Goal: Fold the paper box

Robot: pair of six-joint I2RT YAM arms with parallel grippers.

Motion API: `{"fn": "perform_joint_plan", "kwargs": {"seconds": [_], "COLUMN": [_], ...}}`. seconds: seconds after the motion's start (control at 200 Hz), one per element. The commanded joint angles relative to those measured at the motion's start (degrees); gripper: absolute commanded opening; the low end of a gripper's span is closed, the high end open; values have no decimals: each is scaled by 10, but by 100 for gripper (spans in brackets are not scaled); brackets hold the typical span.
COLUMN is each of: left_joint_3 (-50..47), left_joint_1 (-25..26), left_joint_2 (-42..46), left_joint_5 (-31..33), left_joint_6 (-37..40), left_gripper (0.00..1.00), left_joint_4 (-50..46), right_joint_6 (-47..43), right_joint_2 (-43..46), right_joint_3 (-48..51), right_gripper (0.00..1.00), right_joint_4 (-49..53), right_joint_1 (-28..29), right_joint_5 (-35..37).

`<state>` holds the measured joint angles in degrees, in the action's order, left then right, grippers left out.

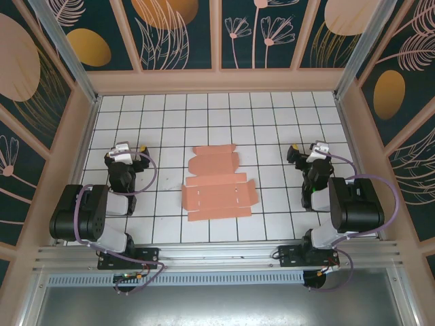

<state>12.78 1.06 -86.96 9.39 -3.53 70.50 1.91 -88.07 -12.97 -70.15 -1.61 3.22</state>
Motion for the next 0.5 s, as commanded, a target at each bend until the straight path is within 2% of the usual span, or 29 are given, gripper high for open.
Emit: {"fn": "perform_joint_plan", "kwargs": {"seconds": [0.0, 0.495], "left_joint_3": [8, 8], "left_joint_1": [-4, -4], "left_joint_2": [-1, -1], "left_joint_5": [-9, -9], "left_joint_6": [-9, -9], "left_gripper": [99, 99], "left_joint_4": [24, 22], "right_joint_6": [3, 4], "right_joint_2": [0, 0], "right_joint_3": [3, 1], "right_gripper": [99, 99], "right_joint_4": [-27, -23], "right_joint_1": [3, 2], "right_joint_5": [13, 9]}}
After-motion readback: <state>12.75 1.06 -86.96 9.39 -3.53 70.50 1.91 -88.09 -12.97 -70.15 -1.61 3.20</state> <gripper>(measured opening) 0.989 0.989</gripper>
